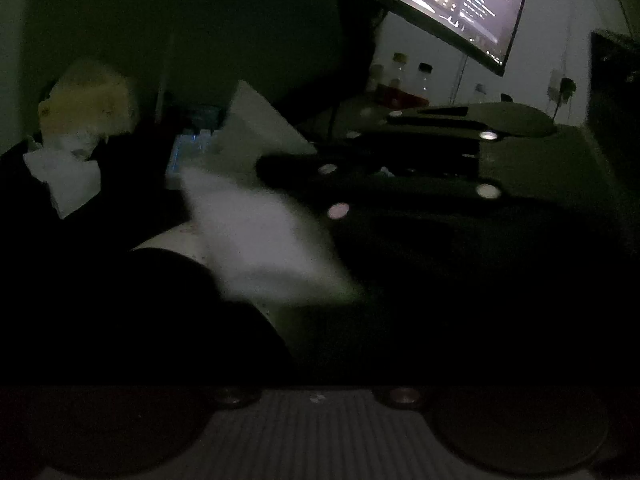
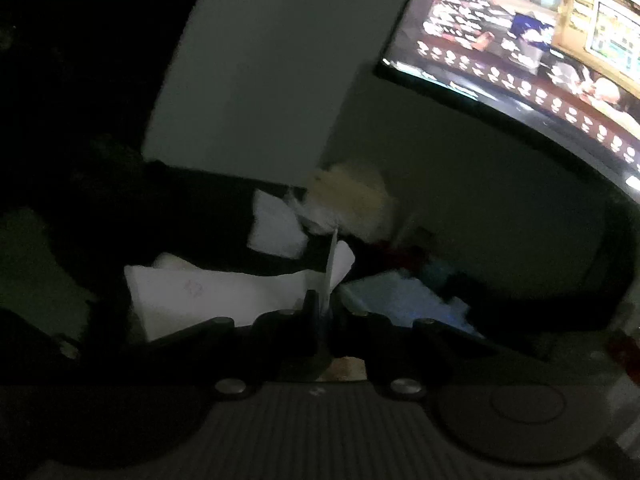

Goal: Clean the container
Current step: 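Press the paper towel onto the thermos body with the right gripper, then rub the paper towel along the thermos body with the right gripper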

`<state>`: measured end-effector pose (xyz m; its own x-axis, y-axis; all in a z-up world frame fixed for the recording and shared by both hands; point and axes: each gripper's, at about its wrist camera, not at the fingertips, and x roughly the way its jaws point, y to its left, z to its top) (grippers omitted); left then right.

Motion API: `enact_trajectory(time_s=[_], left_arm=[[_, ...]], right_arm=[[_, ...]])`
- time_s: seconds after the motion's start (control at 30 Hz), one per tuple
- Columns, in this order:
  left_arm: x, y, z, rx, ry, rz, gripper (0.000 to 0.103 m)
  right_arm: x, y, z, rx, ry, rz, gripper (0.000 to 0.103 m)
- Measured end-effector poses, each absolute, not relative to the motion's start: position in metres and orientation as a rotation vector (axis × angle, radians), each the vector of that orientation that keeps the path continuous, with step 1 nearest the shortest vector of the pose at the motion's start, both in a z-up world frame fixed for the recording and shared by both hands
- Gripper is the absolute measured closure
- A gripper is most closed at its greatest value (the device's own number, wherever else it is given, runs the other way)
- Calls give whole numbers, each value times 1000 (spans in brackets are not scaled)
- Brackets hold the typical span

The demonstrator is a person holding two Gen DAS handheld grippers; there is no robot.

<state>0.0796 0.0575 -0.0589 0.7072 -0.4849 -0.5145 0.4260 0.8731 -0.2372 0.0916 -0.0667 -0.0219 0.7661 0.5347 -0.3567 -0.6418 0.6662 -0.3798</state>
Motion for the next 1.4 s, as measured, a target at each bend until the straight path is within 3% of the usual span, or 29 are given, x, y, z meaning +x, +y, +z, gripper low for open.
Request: enact_trajectory(time_s=[0.13, 0.2, 0.27, 0.33, 0.43, 0.57, 0.73, 0.8, 0.83, 0.87, 1.4], left_arm=[[79, 57, -59, -93, 599, -508, 22], [79, 56, -59, -86, 598, -507, 21], [79, 55, -59, -80, 598, -506, 21], [79, 55, -59, -77, 597, -505, 21], [79, 55, -60, -74, 593, -510, 20], [80, 56, -60, -76, 594, -512, 20], [80, 57, -60, -71, 594, -509, 20], [79, 57, -60, -70, 592, -504, 19], [78, 57, -60, -68, 591, -501, 19], [78, 57, -60, -65, 590, -499, 17], [76, 41, -56, -51, 595, -477, 13]], right_arm=[[123, -83, -4, -325, 393, 779, 93], [138, -90, 5, -253, 475, 831, 82], [145, -92, 10, -254, 508, 834, 52], [145, -93, 11, -287, 497, 802, 39], [138, -95, 7, -323, 433, 779, 35], [120, -101, 0, -309, 348, 853, 41], [125, -111, -8, -162, 444, 1035, 44], [126, -110, -6, -175, 433, 1051, 63], [125, -110, -5, -182, 431, 1063, 89], [125, -108, -4, -191, 431, 1062, 96], [136, -66, 22, -418, 605, 821, 97]])
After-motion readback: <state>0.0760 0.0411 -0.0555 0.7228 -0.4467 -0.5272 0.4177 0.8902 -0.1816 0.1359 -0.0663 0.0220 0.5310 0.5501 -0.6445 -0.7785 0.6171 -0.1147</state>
